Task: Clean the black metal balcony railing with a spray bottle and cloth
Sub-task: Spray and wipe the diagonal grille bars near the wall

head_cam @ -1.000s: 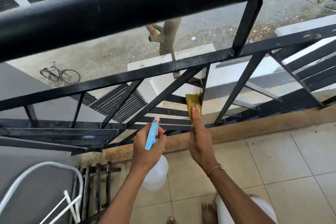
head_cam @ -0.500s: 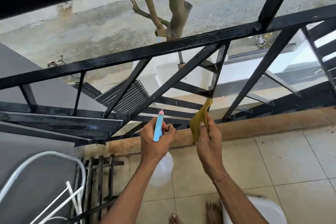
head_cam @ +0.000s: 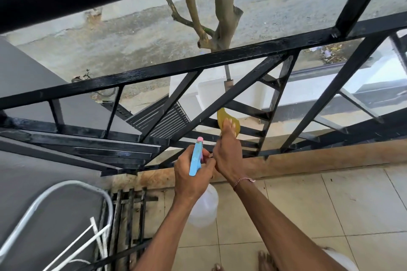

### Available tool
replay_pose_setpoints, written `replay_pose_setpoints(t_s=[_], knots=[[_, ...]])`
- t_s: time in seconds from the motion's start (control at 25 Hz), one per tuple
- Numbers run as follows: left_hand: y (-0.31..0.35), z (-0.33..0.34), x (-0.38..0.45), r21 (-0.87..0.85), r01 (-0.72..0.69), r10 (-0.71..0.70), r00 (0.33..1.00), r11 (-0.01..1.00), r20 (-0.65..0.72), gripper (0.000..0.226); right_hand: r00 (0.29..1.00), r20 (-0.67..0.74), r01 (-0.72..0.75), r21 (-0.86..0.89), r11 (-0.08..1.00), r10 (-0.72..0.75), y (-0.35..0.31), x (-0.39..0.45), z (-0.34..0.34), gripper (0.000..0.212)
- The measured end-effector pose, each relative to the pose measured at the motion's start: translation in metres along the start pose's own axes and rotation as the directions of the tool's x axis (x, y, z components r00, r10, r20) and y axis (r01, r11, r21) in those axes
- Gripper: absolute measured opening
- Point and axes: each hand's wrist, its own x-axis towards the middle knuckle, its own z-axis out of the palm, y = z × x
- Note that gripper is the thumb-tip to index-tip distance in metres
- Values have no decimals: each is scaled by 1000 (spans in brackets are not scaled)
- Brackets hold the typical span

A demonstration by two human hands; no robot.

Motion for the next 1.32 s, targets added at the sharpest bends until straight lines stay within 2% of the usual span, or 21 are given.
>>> replay_pose_setpoints(t_s=[0.12,0.2,0.28,0.4,0.52,0.64,0.72,0.8,0.96,1.04,1.16,1.24,1.32], knots=[[-6,-17,4,-15,-21,20,1000,1000,-19,13,977,65,202,1,979,-202,-17,-8,1,48],[-9,-23,7,-24,-47,47,999,999,-22,7,942,59,330,21,944,-330,-21,-11,0,50],[-12,-23,7,-12,-48,48,998,999,-38,6,909,101,410,-26,912,-406,-10,-12,-4,62],[-10,-13,4,31,-20,22,999,999,-42,14,869,214,488,-220,844,-447,15,-9,-13,92],[-9,-3,2,6,-10,11,1000,1000,-10,22,896,184,441,-282,852,-403,48,-3,-23,100],[-10,2,5,12,-32,32,999,999,14,23,978,122,200,-294,935,-171,93,10,-43,91],[-16,6,6,9,-45,45,998,999,38,16,993,116,57,-290,955,-25,114,15,-56,79],[-18,8,8,18,-52,51,998,998,38,21,993,116,30,-277,960,3,115,15,-54,74],[-27,10,8,-7,-23,23,998,1000,56,15,996,-43,-84,-143,986,78,83,15,-35,62],[-29,9,9,-2,-19,19,999,1000,51,11,998,-43,-45,-134,990,39,54,10,-26,58],[-30,5,8,-12,-41,42,999,999,30,21,990,16,144,-81,986,-143,-11,-3,-16,52],[-31,2,4,-27,-66,67,997,997,38,20,960,24,281,-65,957,-280,-34,-10,-6,47],[-37,-1,4,-2,-49,49,997,999,56,14,932,55,361,-75,929,-358,-24,-17,0,65]])
